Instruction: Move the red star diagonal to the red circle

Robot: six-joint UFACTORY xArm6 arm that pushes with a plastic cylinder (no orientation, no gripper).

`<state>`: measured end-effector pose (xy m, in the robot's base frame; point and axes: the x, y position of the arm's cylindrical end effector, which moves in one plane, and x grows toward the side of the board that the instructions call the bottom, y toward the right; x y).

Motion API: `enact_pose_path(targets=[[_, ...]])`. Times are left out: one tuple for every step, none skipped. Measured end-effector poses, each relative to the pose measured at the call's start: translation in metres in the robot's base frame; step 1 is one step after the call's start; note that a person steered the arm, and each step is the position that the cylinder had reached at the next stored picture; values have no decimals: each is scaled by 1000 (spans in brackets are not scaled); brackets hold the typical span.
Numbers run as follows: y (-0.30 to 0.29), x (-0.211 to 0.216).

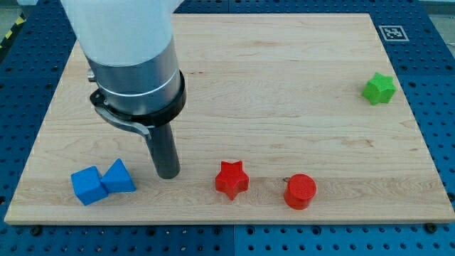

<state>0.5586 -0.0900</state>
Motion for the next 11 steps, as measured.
enact_pose_path(targets=[[0,12],[7,29],[24,38],[58,38],[82,59],[97,60],[101,34],[100,25],[92,9],[55,9],[28,5]])
